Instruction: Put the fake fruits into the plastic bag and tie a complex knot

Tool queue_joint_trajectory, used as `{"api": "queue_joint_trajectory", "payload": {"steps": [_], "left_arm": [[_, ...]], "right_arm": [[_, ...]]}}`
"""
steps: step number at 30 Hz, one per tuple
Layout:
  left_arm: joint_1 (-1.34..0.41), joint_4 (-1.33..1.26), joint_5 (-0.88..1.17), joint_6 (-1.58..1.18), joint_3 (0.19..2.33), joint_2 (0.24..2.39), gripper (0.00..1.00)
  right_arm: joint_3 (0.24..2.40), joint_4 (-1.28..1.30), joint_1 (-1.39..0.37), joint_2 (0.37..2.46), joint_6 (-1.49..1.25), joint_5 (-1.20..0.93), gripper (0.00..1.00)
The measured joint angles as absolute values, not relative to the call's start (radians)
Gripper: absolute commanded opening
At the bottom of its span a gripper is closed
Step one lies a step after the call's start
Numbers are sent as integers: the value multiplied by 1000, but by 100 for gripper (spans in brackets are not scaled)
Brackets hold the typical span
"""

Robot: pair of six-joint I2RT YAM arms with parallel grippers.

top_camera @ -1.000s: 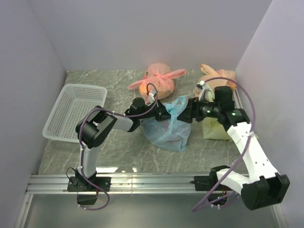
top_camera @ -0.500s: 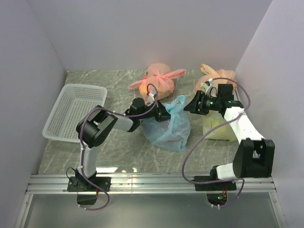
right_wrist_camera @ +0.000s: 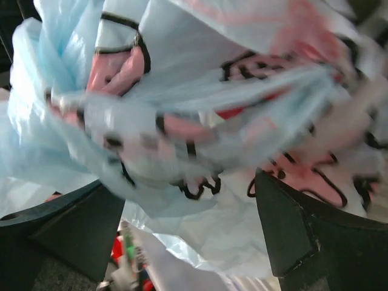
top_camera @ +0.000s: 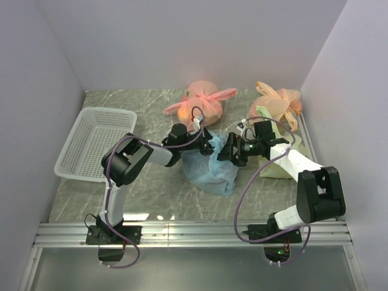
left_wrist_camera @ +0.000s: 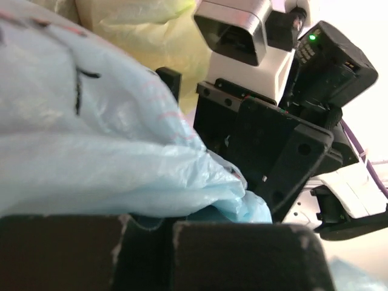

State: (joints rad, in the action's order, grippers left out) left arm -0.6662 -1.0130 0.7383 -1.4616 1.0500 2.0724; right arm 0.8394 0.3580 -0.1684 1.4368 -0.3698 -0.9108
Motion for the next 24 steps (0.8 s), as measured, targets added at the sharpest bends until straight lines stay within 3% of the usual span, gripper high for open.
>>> {"api": "queue_joint_trajectory", "payload": {"steps": [12,19,24], "left_arm": [[-613,-1104,879,-1483,1050,2078,0],[-600,-1118,987,-1473,1000,2026,0],[-599,-1111,1040,-1439,990,2002,0]], "right_arm": [[749,-166,-328,1493,-829,-930,94],[839,47,-301,1457,-644,-930,94],[870,225,-289,1359,-501,-901,86]]}}
